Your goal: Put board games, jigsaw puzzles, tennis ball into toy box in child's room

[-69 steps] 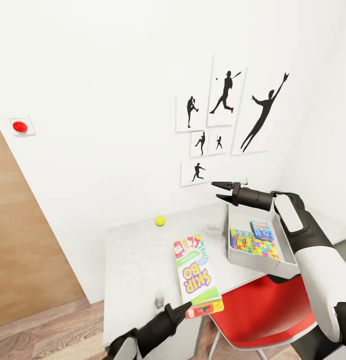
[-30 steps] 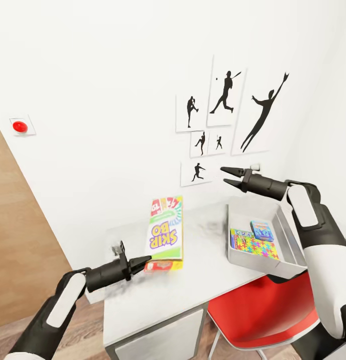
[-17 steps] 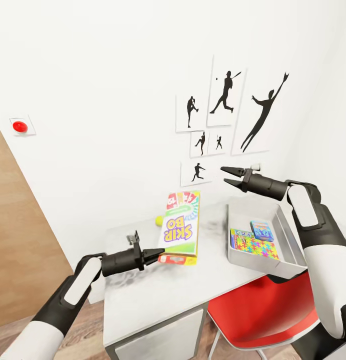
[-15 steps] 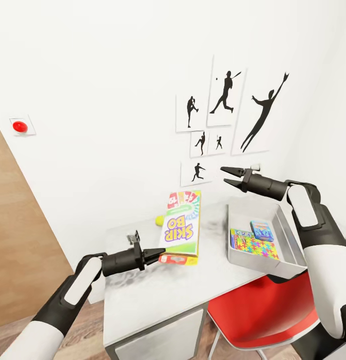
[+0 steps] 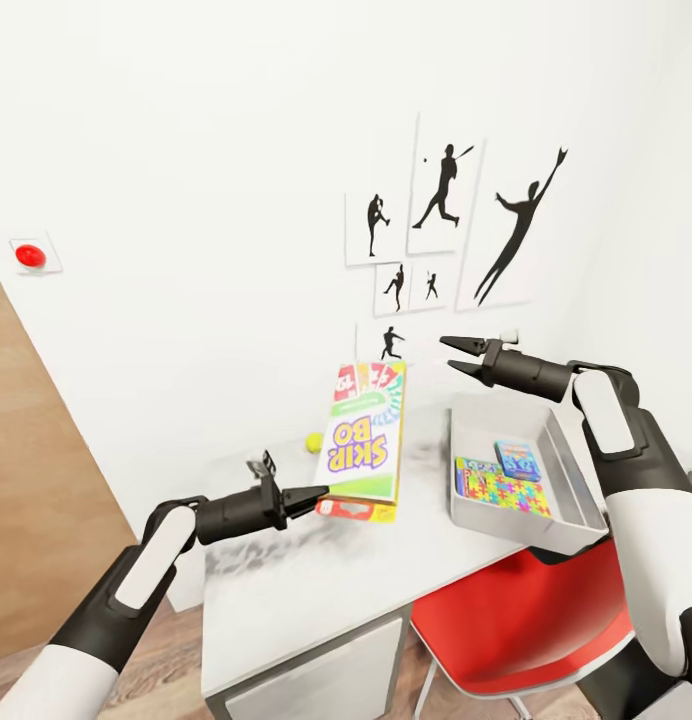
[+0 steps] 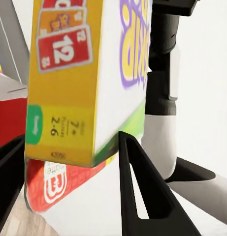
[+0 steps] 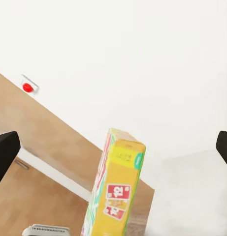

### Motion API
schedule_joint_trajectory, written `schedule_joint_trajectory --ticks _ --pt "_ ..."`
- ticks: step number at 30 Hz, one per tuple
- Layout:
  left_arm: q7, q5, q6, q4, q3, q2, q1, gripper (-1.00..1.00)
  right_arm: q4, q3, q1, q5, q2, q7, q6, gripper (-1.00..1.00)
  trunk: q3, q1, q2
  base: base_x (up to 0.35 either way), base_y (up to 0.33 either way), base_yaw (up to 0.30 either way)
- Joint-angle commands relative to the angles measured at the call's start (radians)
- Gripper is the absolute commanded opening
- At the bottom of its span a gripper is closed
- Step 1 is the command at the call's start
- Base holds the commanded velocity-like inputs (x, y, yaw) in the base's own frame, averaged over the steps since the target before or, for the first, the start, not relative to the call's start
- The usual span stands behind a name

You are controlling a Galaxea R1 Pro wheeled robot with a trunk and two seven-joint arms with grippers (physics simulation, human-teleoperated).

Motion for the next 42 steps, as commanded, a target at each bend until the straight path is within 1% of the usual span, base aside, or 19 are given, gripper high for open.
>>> schedule_joint_trajectory --ticks 1,2,4,6,7,8,9,11,13,16,23,30,34,42 --pt "-0.003 0.001 0.003 -0.003 -0.001 0.001 0.0 -1.0 0.0 -0.002 -0.001 0.007 0.0 0.008 0.004 1.0 -0.001 0.0 -0.001 0.0 0.0 -0.188" --pt "-0.003 0.005 0.003 -0.007 -0.002 0.002 0.0 -1.0 0.0 -0.002 -0.001 0.007 0.0 0.007 0.004 1.0 0.0 0.0 -0.001 0.0 0.0 -0.195" --pt "-0.003 0.013 0.003 -0.011 -0.002 0.002 0.0 -1.0 0.0 -0.002 -0.002 0.007 -0.001 0.007 0.004 1.0 0.009 -0.007 0.013 0.0 0.0 -0.192" --pt "-0.003 0.027 0.003 -0.014 -0.002 0.003 0.0 -1.0 0.0 -0.002 -0.002 0.007 -0.001 0.007 0.004 1.0 0.016 -0.015 0.027 0.0 0.0 -0.134" --pt "-0.003 0.037 0.003 -0.014 -0.002 0.003 0.0 -1.0 0.0 -0.002 -0.002 0.007 -0.001 0.007 0.004 1.0 0.02 -0.019 0.034 0.0 0.0 -0.07" --pt "-0.003 0.059 0.003 -0.015 -0.003 0.004 0.0 -1.0 0.0 -0.003 -0.002 0.007 0.0 0.007 0.004 1.0 0.023 -0.023 0.041 0.0 0.0 -0.018" --pt "-0.003 0.061 0.003 -0.015 -0.003 0.005 0.0 -1.0 0.0 -0.003 -0.002 0.007 0.0 0.007 0.004 1.0 0.026 -0.026 0.048 0.0 0.0 -0.015" --pt "-0.003 0.065 0.003 -0.016 -0.004 0.017 0.0 -1.0 0.0 -0.003 -0.002 0.007 0.0 0.006 0.004 1.0 0.032 -0.034 0.062 0.0 0.0 -0.008" --pt "-0.003 0.068 0.003 -0.017 -0.004 0.028 0.0 -1.0 0.001 -0.003 -0.003 0.007 0.001 0.002 0.004 1.0 0.039 -0.042 0.076 0.0 0.0 -0.003" --pt "-0.003 0.069 0.003 -0.018 -0.005 0.034 0.0 -1.0 0.001 -0.003 -0.002 0.007 0.004 -0.006 0.004 1.0 0.048 -0.053 0.097 0.0 0.0 -0.001" --pt "-0.003 0.07 0.003 -0.019 -0.026 0.036 0.0 -1.0 0.001 -0.003 -0.004 0.007 0.009 -0.011 0.004 1.0 0.07 -0.08 0.146 0.0 0.0 0.0" --pt "-0.003 0.07 0.003 -0.019 -0.028 0.036 -0.001 -1.0 0.001 -0.003 -0.005 0.007 0.011 -0.011 0.004 1.0 0.092 -0.107 0.195 0.0 0.0 0.0" --pt "-0.003 0.07 0.003 -0.019 -0.028 0.036 -0.001 -1.0 0.001 -0.003 -0.006 0.007 0.013 -0.011 0.004 1.0 0.094 -0.107 0.195 0.0 0.0 -0.093" --pt "-0.003 0.07 0.003 -0.018 -0.028 0.037 -0.002 -1.0 0.001 -0.003 -0.006 0.007 0.014 -0.011 0.004 1.0 0.102 -0.107 0.195 0.0 0.0 -0.205"
